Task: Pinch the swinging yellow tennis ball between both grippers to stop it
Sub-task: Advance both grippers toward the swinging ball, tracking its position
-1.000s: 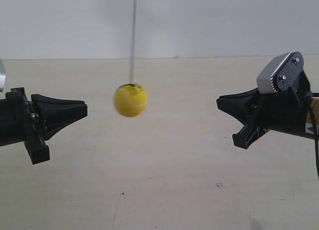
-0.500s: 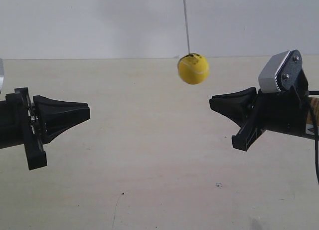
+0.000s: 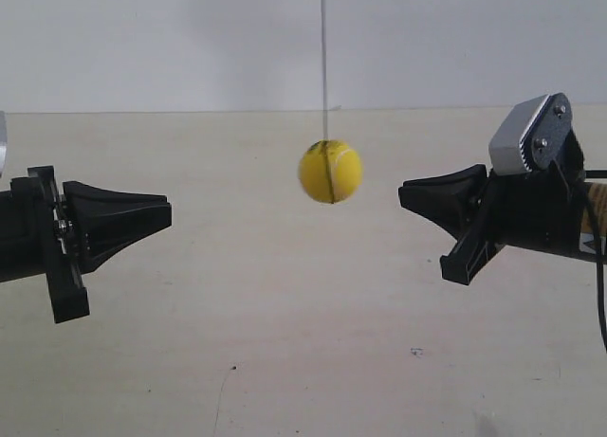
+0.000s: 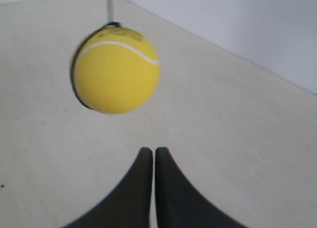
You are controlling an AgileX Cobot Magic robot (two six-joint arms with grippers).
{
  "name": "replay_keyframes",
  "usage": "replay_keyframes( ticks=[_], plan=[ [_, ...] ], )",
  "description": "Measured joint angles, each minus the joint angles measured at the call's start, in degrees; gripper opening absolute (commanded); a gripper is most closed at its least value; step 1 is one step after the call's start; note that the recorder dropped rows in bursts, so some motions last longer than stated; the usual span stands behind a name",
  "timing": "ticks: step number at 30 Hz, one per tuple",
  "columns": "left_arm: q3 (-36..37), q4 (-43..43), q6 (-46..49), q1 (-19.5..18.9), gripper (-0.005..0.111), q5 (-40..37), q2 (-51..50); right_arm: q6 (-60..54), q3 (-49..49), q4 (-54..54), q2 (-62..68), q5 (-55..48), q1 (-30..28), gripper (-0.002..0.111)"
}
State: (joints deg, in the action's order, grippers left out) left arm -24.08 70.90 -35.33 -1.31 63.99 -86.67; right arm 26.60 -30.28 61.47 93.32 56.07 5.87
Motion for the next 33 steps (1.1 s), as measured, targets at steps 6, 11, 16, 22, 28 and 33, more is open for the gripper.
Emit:
replay_keyframes(
  ticks=[6,11,16,22,28,33],
  plan=[
    [0.0,0.0,1.79,0.0,0.005,0.33,0.0,0.0,0.0,0.11,0.0,0.0,0.0,0.0],
    [-0.02,-0.1,2.42,0.0,0.005,0.79,-0.79,0.24,0.0,0.11,0.0,0.92,0.0,0.0],
    [-0.12,-0.47,4.72,0.0,0.005,2.7,-3.88,0.24,-0.45,0.24,0.0,1.29,0.0,0.0],
    [-0.12,-1.62,7.34,0.0,0.005,4.53,-6.35,-0.18,-1.59,0.36,0.0,1.18,0.0,0.0],
    [-0.46,-2.24,8.21,0.0,0.005,5.11,-6.55,-2.57,-1.59,-1.17,0.0,1.07,0.0,0.0],
    [-0.46,-2.24,8.44,0.0,0.005,5.19,-6.58,-4.08,-3.42,-2.64,0.0,-1.28,0.0,0.0]
  ],
)
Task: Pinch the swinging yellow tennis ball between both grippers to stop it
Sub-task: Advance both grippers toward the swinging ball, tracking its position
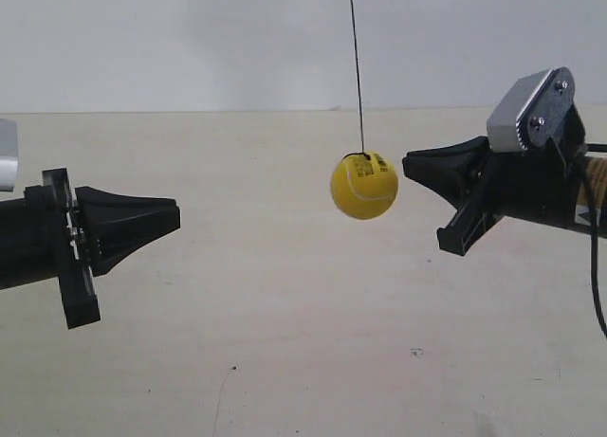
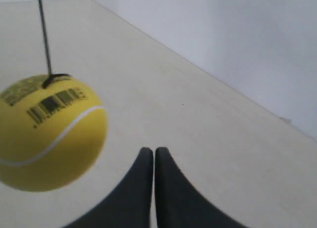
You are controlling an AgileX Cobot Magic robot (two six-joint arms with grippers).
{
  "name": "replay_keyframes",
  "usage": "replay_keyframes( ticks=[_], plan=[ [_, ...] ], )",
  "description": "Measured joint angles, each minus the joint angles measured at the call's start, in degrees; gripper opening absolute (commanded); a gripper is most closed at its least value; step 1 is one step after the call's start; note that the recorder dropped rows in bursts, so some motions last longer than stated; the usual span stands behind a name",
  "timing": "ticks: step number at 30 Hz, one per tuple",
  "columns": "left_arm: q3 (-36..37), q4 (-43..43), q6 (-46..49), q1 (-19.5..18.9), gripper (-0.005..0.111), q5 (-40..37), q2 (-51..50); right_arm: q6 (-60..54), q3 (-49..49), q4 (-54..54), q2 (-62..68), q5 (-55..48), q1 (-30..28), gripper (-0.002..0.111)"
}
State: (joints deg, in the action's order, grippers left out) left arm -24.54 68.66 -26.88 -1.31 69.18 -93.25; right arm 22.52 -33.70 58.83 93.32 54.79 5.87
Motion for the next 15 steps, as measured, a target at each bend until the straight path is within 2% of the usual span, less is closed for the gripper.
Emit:
replay_keyframes(
  ticks=[9,15],
  plan=[
    [0.0,-0.21,0.08,0.0,0.005,-0.2,0.0,2.44,-2.19,1.85,0.25,-0.49,0.0,0.0],
    [0.0,1.22,-0.14,0.0,0.005,0.02,0.0,3.65,-2.65,3.81,6.33,6.12,0.0,0.0]
  ],
)
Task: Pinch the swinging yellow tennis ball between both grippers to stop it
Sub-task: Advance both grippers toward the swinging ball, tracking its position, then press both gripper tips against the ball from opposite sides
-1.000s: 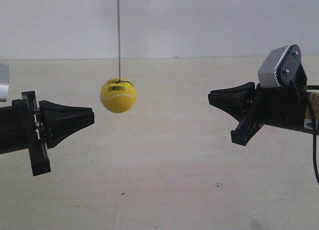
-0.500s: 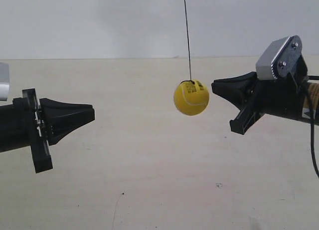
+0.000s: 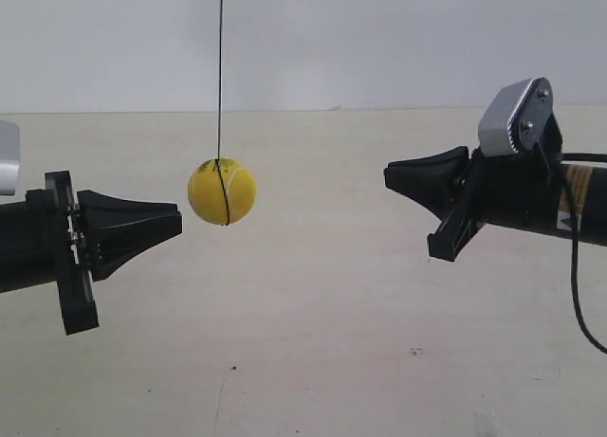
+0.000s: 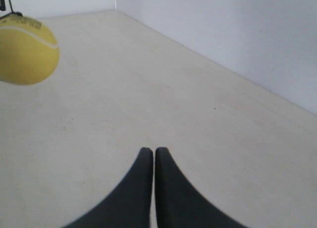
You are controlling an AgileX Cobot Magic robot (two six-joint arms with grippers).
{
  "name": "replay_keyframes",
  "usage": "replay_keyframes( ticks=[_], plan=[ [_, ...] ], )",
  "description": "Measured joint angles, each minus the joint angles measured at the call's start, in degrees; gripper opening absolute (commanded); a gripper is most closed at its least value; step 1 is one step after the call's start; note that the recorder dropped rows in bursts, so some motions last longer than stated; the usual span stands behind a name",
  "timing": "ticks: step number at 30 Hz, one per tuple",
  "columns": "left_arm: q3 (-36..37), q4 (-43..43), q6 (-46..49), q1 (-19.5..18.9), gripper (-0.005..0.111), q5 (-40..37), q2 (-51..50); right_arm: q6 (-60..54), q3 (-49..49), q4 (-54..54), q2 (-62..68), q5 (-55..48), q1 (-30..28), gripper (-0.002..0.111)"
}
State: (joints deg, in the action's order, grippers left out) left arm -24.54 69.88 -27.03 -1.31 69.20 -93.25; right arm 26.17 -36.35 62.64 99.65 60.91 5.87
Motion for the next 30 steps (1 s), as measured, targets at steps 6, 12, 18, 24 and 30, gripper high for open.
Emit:
replay_keyframes(
  ticks=[6,12,18,24,30],
  plan=[
    [0.0,0.83,-0.23,0.0,0.005,0.0,0.0,4.52,-4.42,4.53,6.28,2.52,0.0,0.0],
    [-0.79,0.79,-0.28,0.0,0.005,0.0,0.0,4.52,-4.74,4.81,6.5,3.8,0.0,0.0],
    [-2.52,1.68,-2.23,0.0,0.005,0.13,0.0,4.52,-4.74,5.08,6.5,5.88,0.0,0.0],
    [-3.03,4.81,-2.44,1.42,0.005,0.13,0.0,5.82,-4.74,7.63,6.5,7.44,0.0,0.0],
    [-6.21,5.02,-4.46,3.64,0.005,0.13,0.0,6.61,-4.74,8.84,6.5,7.8,0.0,0.0]
  ],
)
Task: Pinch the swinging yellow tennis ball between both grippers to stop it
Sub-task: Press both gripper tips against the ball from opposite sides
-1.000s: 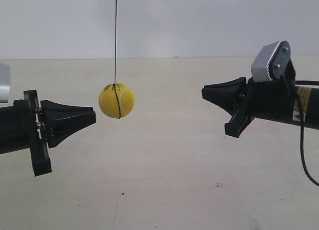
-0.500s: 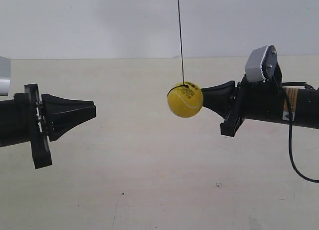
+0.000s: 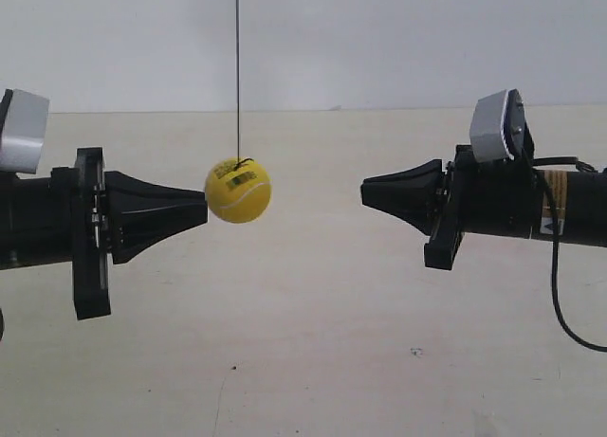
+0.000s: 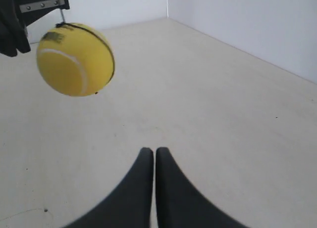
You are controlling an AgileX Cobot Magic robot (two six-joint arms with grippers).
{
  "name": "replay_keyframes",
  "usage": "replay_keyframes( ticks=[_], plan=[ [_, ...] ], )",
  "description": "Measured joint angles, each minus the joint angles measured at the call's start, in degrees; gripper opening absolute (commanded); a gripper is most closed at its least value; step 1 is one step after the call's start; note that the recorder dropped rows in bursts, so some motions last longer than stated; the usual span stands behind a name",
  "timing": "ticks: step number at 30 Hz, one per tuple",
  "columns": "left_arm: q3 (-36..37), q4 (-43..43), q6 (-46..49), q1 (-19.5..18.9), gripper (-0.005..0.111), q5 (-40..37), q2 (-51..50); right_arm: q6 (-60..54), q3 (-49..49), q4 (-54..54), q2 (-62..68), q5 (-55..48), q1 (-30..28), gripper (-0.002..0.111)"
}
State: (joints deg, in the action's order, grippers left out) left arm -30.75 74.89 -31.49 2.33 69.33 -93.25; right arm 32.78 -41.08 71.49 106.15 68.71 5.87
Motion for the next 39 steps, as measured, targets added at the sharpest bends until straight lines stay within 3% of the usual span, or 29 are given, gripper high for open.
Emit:
replay_keyframes(
  ticks=[10,21,39],
  plan=[
    [-1.25,0.0,-1.57,0.13,0.005,0.0,0.0,0.25,0.0,0.1,0.0,0.24,0.3,0.0],
    [-1.36,0.03,-1.53,0.13,0.005,0.12,-2.98,0.25,-2.21,0.22,0.0,-4.02,6.97,0.0],
    [-4.44,1.43,-1.82,0.13,0.005,0.12,-7.09,-1.2,-3.68,-1.31,0.0,-4.39,7.22,0.0]
  ],
)
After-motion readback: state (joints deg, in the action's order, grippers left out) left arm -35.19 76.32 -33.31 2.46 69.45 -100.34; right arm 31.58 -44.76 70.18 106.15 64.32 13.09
